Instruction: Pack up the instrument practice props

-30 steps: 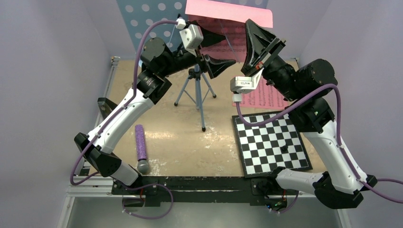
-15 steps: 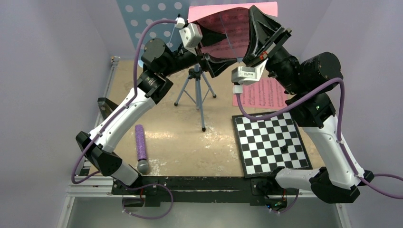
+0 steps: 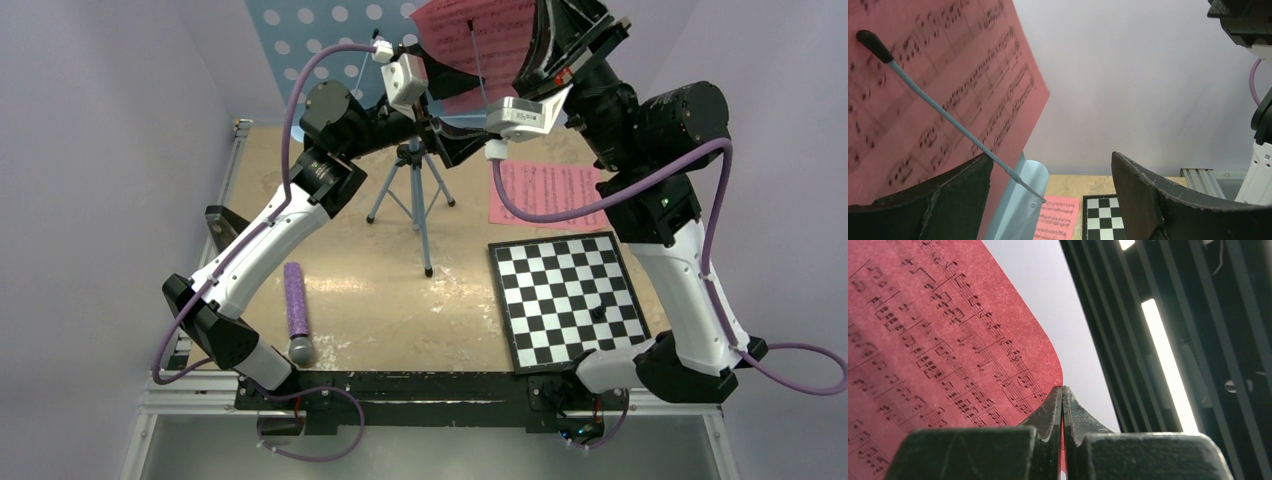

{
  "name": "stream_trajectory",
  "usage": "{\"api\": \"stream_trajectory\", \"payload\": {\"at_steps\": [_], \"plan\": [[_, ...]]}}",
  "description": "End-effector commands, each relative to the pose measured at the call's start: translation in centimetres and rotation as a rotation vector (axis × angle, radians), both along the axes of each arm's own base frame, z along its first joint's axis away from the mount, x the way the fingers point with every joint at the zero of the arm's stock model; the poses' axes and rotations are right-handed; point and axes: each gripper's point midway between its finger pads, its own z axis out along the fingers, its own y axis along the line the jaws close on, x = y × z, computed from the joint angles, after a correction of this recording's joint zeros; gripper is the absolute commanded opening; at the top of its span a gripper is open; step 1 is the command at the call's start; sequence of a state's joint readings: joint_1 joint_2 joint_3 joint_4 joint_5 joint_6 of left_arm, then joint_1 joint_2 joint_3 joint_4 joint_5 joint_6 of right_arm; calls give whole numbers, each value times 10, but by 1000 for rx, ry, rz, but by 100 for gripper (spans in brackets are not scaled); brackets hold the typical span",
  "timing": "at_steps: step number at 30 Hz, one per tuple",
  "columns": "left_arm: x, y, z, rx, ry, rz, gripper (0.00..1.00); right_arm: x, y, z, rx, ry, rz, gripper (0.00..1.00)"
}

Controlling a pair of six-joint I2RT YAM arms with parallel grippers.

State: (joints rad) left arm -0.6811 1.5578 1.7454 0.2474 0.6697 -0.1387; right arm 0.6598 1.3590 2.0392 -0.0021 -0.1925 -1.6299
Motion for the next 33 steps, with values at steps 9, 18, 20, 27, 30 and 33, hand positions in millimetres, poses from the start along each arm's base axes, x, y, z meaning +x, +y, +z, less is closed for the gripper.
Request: {"api": "stream_trajectory", "payload": {"at_steps": [9,18,20,27,30,33], "plan": [[-11,13,12,-17,-62,39,91,-41,-74,97,254,-281,-136,0],[-12,27,3,38,-117,111,93,-44,-122,108,295,-338,-298,0],[-12,30,3,47,-119,120,93,-41,-136,106,308,-322,-343,0],[-23,47,-1,98,-162,156,94,-8,-172,62,328,-130,-491,0],[-31,57,-5,126,-192,172,95,25,-179,11,311,45,-551,0],[-40,67,-13,163,-205,189,96,45,-197,-40,343,227,-620,0]]}}
